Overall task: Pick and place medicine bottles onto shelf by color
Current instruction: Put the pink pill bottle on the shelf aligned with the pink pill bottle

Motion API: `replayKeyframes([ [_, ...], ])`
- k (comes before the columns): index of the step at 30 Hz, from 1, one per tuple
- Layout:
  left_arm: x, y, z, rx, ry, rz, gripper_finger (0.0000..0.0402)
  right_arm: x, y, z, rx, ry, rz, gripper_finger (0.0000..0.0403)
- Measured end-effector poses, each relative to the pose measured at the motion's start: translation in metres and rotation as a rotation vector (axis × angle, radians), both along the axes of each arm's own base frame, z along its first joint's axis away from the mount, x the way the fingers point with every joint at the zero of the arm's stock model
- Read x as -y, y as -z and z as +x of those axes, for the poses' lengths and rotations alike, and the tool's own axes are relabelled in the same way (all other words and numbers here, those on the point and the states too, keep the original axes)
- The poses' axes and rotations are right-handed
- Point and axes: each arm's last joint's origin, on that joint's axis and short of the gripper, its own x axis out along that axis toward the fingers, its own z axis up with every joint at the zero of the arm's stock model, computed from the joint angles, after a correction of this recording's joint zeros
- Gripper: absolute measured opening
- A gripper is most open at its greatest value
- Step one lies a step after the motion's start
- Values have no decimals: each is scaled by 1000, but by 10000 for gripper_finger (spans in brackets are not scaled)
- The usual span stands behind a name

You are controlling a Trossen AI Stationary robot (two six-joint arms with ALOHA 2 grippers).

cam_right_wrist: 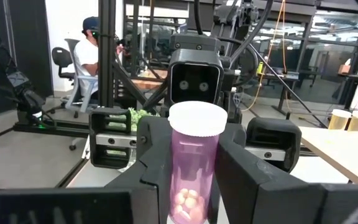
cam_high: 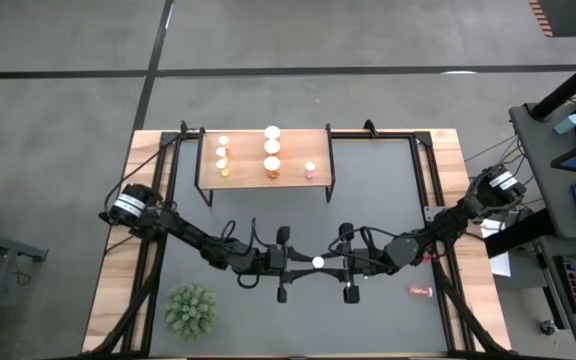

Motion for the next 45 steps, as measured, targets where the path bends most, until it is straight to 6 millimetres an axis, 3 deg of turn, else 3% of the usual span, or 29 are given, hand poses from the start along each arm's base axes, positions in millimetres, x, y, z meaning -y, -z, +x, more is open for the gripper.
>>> replayKeyframes([
  [9,-1,1,-1,-11,-26,8,84,0,-1,-1,-9,0,-8,149],
  [18,-4,12,-6,-67,-78,47,86,10,-19,-18,-125,-5,36,209],
  [26,-6,17,-6,-113,-127,63,87,15,-27,-27,-173,-2,44,205],
  [37,-8,15,-5,-104,-133,57,88,7,-34,2,-305,110,-88,202],
  [45,-8,15,-5,-104,-132,57,88,5,-43,5,-361,114,-87,184],
])
